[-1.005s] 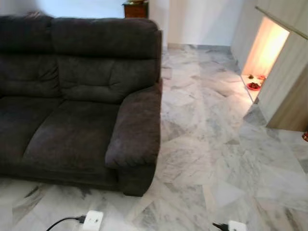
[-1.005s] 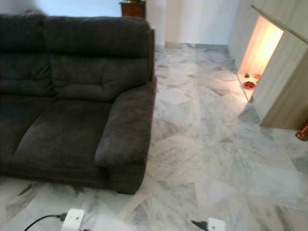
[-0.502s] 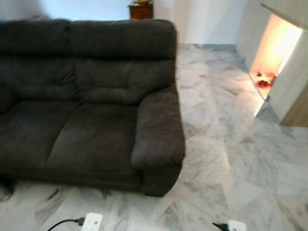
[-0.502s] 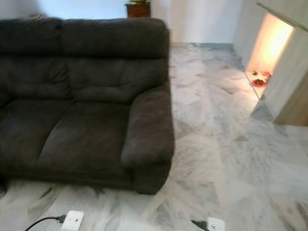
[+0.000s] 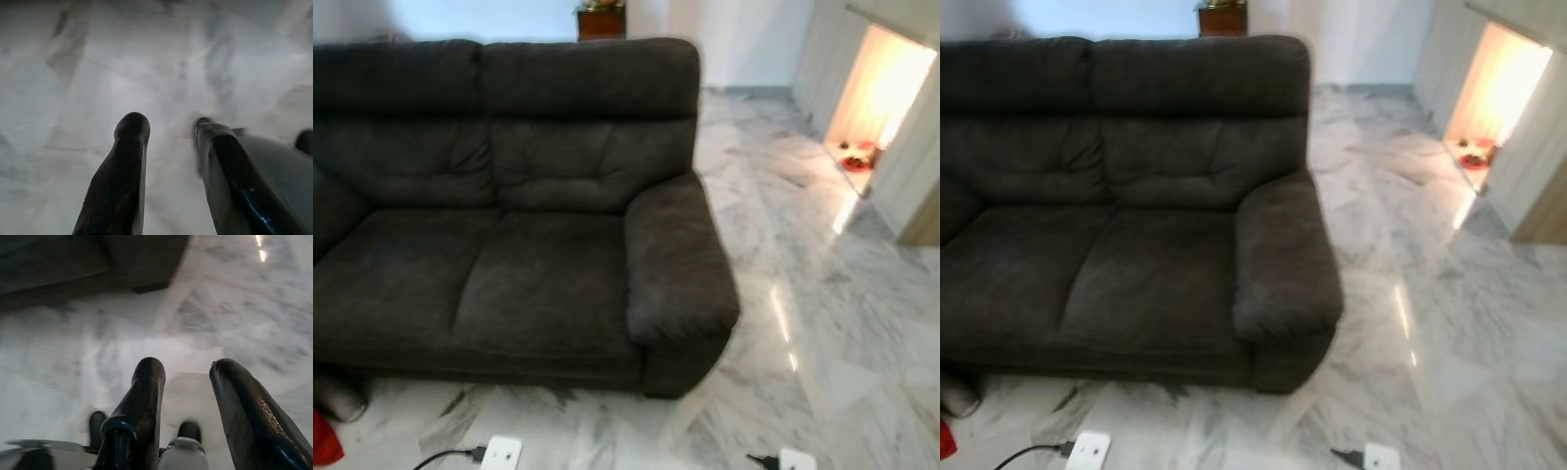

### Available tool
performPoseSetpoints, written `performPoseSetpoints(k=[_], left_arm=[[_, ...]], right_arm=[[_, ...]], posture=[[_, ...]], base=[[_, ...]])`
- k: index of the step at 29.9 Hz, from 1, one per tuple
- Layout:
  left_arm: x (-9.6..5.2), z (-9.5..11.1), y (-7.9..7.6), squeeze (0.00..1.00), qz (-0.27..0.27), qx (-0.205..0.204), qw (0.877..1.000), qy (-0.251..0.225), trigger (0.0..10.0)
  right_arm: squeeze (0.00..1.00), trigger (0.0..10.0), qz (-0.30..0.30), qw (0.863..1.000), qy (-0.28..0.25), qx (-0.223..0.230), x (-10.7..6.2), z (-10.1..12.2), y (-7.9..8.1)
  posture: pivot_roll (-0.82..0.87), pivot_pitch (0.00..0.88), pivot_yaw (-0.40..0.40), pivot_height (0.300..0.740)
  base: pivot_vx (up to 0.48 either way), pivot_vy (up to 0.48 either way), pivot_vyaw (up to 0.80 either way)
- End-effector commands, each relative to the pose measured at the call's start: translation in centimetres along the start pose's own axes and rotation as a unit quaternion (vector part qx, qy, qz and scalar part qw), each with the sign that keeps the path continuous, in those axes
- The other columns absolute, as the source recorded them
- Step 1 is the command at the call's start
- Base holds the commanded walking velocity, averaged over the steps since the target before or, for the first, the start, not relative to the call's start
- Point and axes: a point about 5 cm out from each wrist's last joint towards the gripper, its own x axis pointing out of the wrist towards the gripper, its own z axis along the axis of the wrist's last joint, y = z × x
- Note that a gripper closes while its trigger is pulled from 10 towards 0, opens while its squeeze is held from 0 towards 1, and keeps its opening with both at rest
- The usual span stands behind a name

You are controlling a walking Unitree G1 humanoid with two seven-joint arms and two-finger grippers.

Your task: Move the pillow to the sofa from floor

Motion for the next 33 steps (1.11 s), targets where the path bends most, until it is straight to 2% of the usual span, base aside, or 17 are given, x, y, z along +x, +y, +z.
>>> performPoseSetpoints(k=[1,8,12,15,16,21,33], left_arm=[[-0.43,-1.63,2.37,0.00,0.045,-0.082,0.994,0.052,10.0],[-0.45,-1.82,2.08,0.00,0.044,-0.088,0.994,0.053,10.0],[-0.49,-1.95,2.14,0.00,0.040,-0.079,0.994,0.057,10.0],[-0.53,-2.03,2.23,0.00,0.039,-0.076,0.995,0.058,10.0],[-0.55,-2.08,2.27,0.00,0.041,-0.081,0.994,0.057,10.0],[-0.55,-2.03,2.37,0.00,0.042,-0.078,0.994,0.056,10.0],[-0.52,-1.93,2.40,0.00,0.042,-0.080,0.994,0.055,10.0]], right_arm=[[0.00,10.0,0.061,0.992,0.082,0.069,-0.84,-4.05,2.73],[0.00,10.0,0.062,0.994,0.082,0.037,-0.85,-4.03,2.36],[0.00,10.0,0.068,0.994,0.080,0.036,-0.88,-4.08,2.48],[0.00,10.0,0.072,0.993,0.081,0.042,-0.92,-4.21,2.63],[0.00,10.0,0.072,0.992,0.084,0.055,-0.97,-4.35,2.71],[0.00,10.0,0.070,0.992,0.086,0.060,-0.97,-4.40,2.79],[0.00,10.0,0.070,0.992,0.084,0.059,-0.93,-4.28,2.79]], posture=[[0.16,0.032,0.072,0.740],[0.15,0.021,0.067,0.740],[0.13,0.013,0.076,0.740],[0.13,0.001,0.079,0.740],[0.13,0.000,0.079,0.740],[0.13,0.002,0.082,0.740],[0.13,0.032,0.083,0.740]], base=[[0.000,0.480,0.00],[0.000,0.480,0.00],[0.000,0.480,0.74],[0.000,0.480,0.80],[0.000,0.480,0.00],[0.000,0.480,0.00],[0.000,0.480,0.00]])
